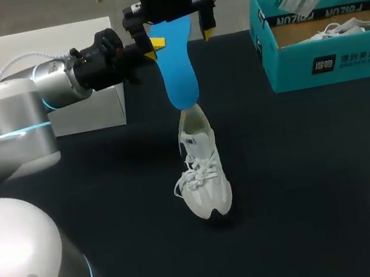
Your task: Take the shoe out of the shoebox, open the shoe tongue, remove and reinsert the insole, then place the shoe into the shoebox
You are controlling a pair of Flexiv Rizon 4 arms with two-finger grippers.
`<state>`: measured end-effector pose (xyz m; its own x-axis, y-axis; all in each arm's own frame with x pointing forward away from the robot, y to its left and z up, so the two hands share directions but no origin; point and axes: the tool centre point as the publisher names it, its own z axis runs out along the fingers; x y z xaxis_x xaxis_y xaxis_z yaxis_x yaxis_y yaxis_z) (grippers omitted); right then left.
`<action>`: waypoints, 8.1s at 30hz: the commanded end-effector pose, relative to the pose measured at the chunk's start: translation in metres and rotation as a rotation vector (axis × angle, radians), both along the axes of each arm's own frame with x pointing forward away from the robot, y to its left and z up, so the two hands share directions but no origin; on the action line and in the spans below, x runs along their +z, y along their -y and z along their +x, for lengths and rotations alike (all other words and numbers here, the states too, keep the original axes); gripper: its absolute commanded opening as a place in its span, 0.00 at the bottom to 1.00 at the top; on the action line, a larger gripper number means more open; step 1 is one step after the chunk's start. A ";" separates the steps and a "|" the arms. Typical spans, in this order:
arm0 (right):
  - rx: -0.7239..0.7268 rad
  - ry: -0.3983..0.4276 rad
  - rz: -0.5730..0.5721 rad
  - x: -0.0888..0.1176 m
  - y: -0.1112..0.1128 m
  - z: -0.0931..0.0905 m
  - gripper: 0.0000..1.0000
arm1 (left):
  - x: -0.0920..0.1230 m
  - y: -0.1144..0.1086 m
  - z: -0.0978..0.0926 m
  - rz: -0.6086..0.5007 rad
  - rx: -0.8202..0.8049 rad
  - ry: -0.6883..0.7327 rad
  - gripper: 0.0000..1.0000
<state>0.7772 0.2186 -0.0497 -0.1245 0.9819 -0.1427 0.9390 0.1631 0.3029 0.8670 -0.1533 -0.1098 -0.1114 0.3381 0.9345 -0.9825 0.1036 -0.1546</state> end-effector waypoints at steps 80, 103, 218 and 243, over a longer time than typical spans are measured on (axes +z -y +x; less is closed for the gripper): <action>0.340 -0.195 0.874 0.010 0.037 0.022 1.00 | -0.001 0.000 0.000 -0.002 0.000 0.001 0.00; 0.354 -0.155 1.507 -0.016 0.040 0.032 1.00 | -0.001 0.000 0.000 -0.002 0.000 0.001 0.00; 0.301 -0.105 1.441 -0.068 0.063 0.047 1.00 | 0.030 -0.023 0.038 -0.039 0.371 1.795 0.00; 0.301 -0.105 1.441 -0.068 0.063 0.047 1.00 | 0.045 -0.025 0.049 -0.088 0.337 2.573 0.00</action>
<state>0.8237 0.1531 -0.1169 -0.2940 0.1980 0.9351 0.9524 -0.0224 0.3042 0.9196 -0.1288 -0.0660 -0.5919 0.0927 -0.8007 0.8020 -0.0307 -0.5965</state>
